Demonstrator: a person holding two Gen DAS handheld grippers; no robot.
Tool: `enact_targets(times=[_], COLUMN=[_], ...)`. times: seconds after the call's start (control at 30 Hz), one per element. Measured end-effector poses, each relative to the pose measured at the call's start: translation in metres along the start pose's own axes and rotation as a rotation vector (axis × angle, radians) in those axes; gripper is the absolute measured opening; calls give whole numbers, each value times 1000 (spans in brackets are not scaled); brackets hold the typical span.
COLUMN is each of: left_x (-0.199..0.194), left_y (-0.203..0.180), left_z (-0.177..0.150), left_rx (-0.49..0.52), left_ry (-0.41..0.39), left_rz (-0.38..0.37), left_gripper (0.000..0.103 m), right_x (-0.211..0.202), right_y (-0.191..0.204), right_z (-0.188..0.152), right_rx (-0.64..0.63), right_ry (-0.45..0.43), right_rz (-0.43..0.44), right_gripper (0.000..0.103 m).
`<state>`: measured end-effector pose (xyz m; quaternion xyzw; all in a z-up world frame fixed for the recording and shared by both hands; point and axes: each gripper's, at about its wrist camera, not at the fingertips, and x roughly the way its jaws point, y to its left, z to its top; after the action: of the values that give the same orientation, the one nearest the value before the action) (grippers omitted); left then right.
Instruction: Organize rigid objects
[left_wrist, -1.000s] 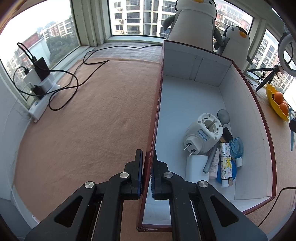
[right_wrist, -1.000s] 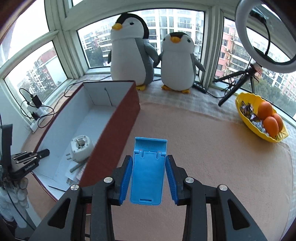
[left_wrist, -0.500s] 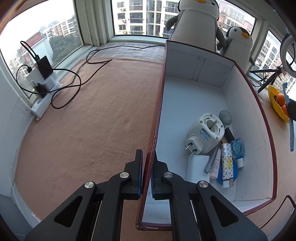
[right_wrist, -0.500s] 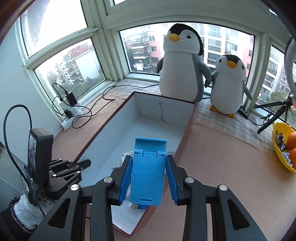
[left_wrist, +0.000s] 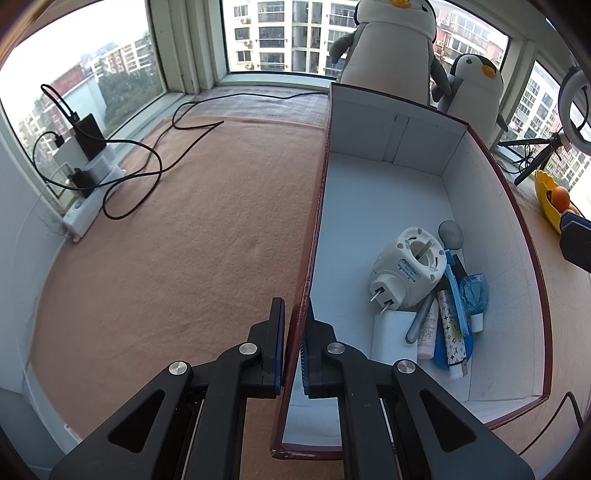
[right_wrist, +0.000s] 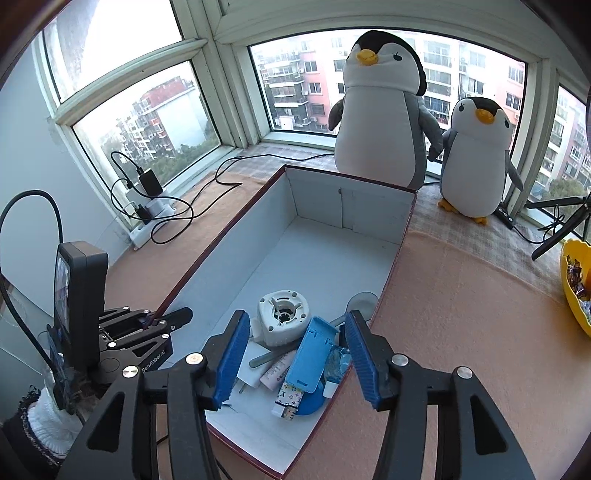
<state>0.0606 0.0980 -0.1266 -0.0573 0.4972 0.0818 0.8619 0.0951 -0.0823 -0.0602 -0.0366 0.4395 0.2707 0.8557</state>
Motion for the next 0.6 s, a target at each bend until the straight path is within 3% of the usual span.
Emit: enact_targets(times=[0.47,0.6], left_x=[-3,-8], left_y=[-2,-3], left_z=[2,2], left_rx=[10,14], left_ry=[-8,-24], left_rz=[-4,-12], left_gripper=[7,25], right_x=[-14,-17], right_y=[-10,-15], right_z=[-9,-15], right_rx=[26,37], right_ry=[-16,-10], right_rz=[-33,-53], right_gripper=[57,61])
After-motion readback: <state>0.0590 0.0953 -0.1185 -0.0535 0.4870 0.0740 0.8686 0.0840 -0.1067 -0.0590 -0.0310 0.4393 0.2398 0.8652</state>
